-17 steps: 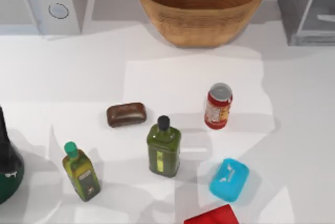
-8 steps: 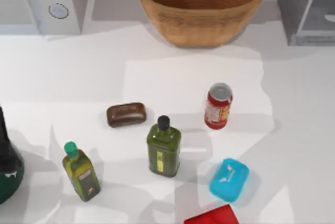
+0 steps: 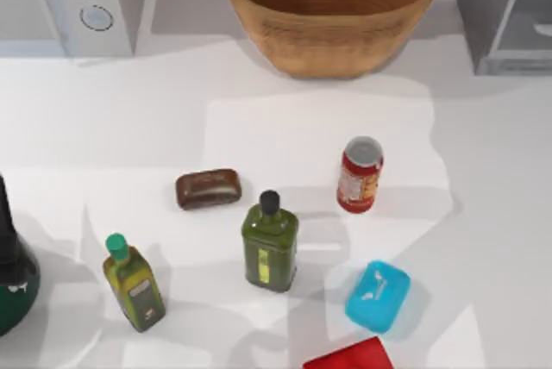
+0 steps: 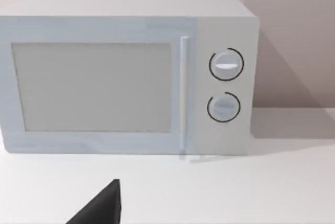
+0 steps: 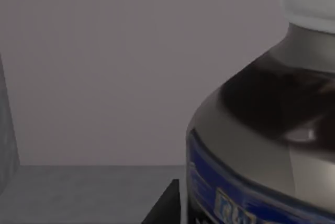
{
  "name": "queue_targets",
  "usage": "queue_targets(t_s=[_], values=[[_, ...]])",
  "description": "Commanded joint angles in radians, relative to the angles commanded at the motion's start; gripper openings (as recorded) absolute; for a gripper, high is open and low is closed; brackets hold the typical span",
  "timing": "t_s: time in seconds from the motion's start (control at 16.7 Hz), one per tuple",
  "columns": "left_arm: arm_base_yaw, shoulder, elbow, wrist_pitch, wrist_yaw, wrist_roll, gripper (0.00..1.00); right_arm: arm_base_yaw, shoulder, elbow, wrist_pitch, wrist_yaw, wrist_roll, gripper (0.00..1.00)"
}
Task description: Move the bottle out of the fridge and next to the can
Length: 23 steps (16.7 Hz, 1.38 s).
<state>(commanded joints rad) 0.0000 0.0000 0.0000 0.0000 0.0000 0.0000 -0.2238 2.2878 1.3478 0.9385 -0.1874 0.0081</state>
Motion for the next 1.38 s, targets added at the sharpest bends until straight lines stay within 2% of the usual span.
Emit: queue_targets(t_s=[0.3, 0.66, 0.96, 1.14, 1.38], values=[[0.000, 0.000, 0.000, 0.000, 0.000, 0.000, 1.00, -0.004, -0.017, 0.009, -0.014, 0.001, 0.006, 0.00], [0.000, 0.000, 0.000, 0.000, 0.000, 0.000, 1.00, -0.003, -0.110, 0.045, -0.153, -0.002, 0.003, 0.00], [0.000, 0.000, 0.000, 0.000, 0.000, 0.000, 1.00, -0.004, -0.110, 0.040, -0.152, -0.002, 0.004, 0.00], [0.000, 0.000, 0.000, 0.000, 0.000, 0.000, 1.00, -0.018, -0.163, -0.028, -0.127, -0.010, 0.005, 0.00], [0.000, 0.000, 0.000, 0.000, 0.000, 0.000, 1.00, -0.045, -0.301, -0.258, -0.057, -0.040, 0.006, 0.00]])
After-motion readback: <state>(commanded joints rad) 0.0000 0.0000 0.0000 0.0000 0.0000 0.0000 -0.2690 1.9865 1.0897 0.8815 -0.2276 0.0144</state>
